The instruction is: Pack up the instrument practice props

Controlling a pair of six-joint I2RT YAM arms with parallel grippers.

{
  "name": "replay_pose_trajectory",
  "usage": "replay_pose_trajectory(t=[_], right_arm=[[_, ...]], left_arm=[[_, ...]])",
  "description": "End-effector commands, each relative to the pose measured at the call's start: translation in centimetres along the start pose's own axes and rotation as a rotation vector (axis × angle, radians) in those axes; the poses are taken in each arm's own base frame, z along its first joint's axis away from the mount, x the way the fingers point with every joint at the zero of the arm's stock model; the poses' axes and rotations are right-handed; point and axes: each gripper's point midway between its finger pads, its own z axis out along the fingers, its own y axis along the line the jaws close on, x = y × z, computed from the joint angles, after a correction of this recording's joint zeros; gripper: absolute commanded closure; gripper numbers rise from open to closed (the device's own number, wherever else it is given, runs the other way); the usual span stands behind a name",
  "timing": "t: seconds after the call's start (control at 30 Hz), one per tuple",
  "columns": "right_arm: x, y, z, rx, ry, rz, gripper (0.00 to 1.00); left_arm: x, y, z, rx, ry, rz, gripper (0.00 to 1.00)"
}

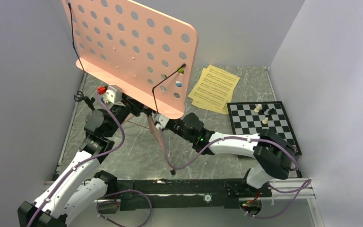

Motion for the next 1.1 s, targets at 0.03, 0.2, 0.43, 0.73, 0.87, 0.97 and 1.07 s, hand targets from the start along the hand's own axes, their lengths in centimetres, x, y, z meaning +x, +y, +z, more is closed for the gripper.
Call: replay_pose_trajectory(t=[0.03,0.2,0.43,0.73,0.87,0.97,1.07], right_arm=[[1.1,-1.4,0.1,0.129,0.041,-0.341,1.0],[2.1,-2.6,-1.2,0.284,0.076,-0.553,1.0],[1.5,-3.9,-1.9,0.421,0.08,-0.695,1.0],[0.7,-5.4,-4.4,0.42,0.149,-0.303,0.35],[0.8,-5.0,-6.3,0.386,0.174,-0.089,0.09],[1.8,-3.6,-7.6,0.331,0.214,0.124,0.07],[4.4,-2.1,-8.0,0.283,0.324,0.382,0.08]], left_arm=[[6.7,0.3,-1.6,-0.021,0.216,-0.092,1.0],[7.3,0.4,-1.6,-0.021,0.231,-0.097,1.0],[7.9,0.9,-1.7,-0.044,0.234,-0.098,1.0],[8.0,1.5,-1.4,-0.072,0.237,-0.096,1.0],[8.1,1.6,-1.1,-0.081,0.238,-0.111,1.0],[7.9,1.8,-0.8,-0.089,0.232,-0.118,1.0],[7.8,1.7,-0.5,-0.084,0.225,-0.122,1.0]])
